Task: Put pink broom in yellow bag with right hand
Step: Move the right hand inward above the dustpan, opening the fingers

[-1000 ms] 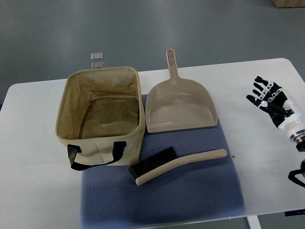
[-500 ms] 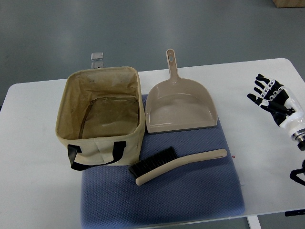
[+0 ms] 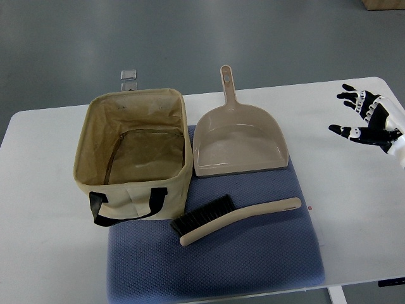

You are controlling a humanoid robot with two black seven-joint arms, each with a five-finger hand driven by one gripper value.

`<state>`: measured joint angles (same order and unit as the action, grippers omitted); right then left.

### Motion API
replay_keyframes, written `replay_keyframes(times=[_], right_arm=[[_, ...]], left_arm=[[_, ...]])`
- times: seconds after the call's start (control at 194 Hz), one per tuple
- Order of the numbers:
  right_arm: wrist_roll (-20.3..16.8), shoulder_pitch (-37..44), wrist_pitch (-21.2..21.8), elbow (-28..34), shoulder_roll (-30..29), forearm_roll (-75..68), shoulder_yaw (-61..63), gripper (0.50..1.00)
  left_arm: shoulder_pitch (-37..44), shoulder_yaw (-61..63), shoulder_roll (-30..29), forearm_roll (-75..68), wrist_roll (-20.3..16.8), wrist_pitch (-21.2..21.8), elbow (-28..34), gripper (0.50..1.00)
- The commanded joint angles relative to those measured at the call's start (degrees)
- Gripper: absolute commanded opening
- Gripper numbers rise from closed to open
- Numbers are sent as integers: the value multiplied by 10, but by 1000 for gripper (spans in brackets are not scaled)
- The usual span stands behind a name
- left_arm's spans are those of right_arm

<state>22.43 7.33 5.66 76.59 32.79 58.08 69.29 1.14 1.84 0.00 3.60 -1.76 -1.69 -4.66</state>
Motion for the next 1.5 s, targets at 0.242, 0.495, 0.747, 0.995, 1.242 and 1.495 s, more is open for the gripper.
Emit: replay_keyframes(times=[0.242,0.495,0.747,0.995,1.242,1.495], right_arm=[[29,10,-44,84,63,247,-119,948],[29,80,-49,100,133,301,-203,948],[23,156,-36,100,151,331,-247,948],[-4,216,-13,77,144,329,-254,950],[-13,222,8,64,143,295,-246,950],[-12,222,22,43,149,288,-223,950]], left_arm=[[0,0,0,0,0,0,0,1000],[0,0,0,0,0,0,0,1000],[0,0,0,0,0,0,0,1000],[0,0,0,0,0,0,0,1000],[0,0,0,0,0,0,0,1000],[0,0,0,0,0,0,0,1000]])
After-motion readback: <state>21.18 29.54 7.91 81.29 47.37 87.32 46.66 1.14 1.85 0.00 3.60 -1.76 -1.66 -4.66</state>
